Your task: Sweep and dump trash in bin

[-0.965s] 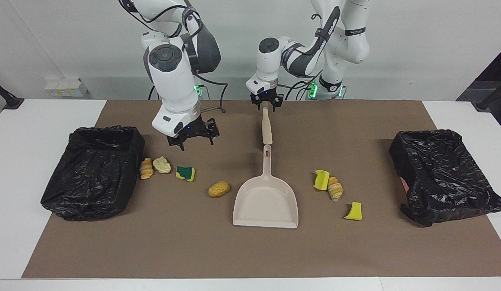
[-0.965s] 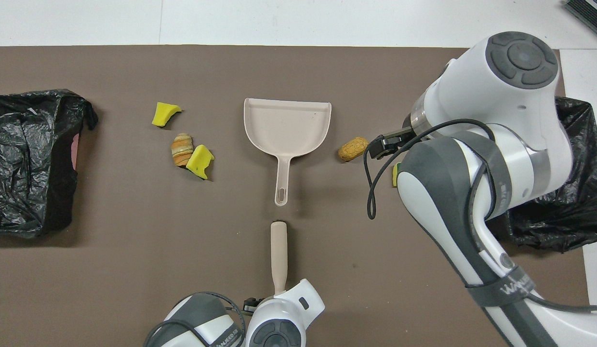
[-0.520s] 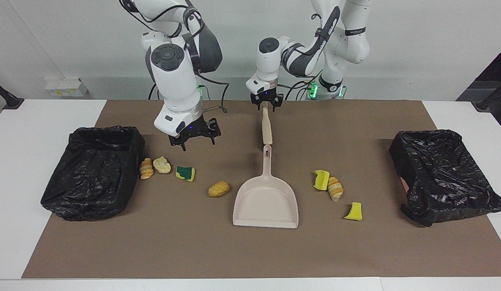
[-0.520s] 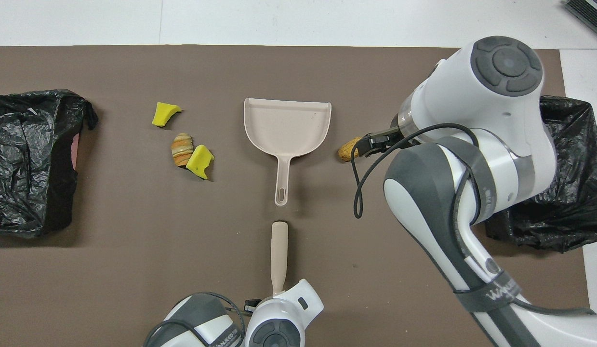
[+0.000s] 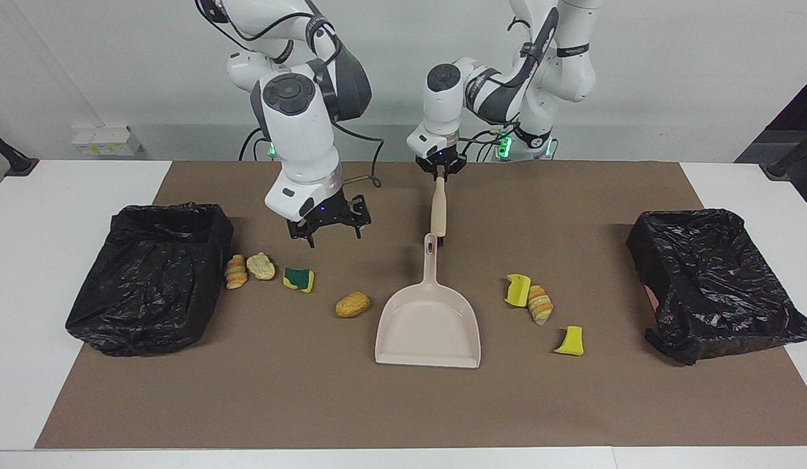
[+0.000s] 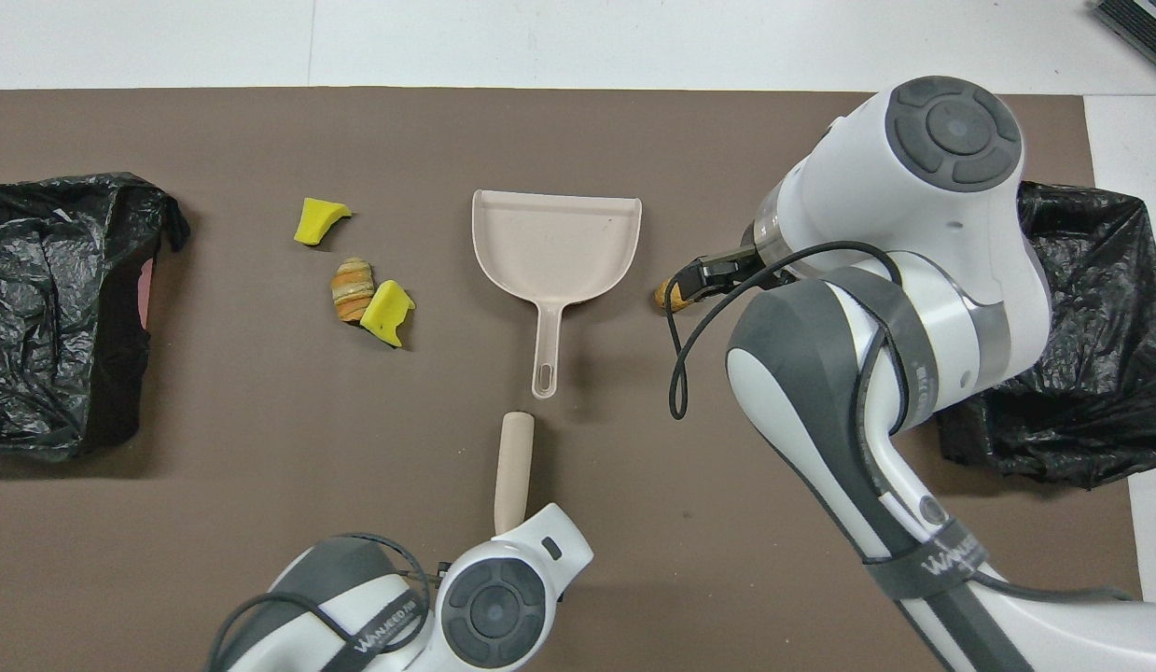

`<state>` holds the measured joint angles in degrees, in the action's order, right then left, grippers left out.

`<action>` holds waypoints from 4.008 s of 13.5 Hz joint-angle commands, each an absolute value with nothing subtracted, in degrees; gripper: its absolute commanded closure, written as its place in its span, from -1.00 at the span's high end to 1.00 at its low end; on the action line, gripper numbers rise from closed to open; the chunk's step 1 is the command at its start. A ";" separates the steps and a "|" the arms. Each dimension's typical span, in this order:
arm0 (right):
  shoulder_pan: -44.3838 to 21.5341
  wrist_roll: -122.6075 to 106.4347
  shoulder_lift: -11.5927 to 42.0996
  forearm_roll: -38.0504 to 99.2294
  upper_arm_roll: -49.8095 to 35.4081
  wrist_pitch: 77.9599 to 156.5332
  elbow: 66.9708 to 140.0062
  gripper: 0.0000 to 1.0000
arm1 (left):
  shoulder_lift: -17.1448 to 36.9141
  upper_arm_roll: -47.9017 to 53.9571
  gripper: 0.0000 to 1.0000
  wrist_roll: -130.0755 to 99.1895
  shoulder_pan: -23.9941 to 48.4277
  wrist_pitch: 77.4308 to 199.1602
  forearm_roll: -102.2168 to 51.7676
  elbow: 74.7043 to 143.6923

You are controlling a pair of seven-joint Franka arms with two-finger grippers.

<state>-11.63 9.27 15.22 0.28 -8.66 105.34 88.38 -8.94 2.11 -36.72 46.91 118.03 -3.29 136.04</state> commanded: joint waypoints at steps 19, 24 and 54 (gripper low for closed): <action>-30.76 40.60 34.37 -11.07 -8.26 116.90 80.41 0.45 | 16.52 2.29 -1.00 6.68 4.04 112.58 11.51 99.58; -30.59 42.80 32.61 -10.28 -8.61 116.81 83.67 0.30 | 17.49 2.72 -1.00 7.29 4.39 116.88 11.08 101.42; -21.62 -45.95 20.56 -10.98 -8.61 113.72 96.68 -1.00 | 0.36 2.37 -1.00 -7.03 8.17 116.77 -2.55 122.23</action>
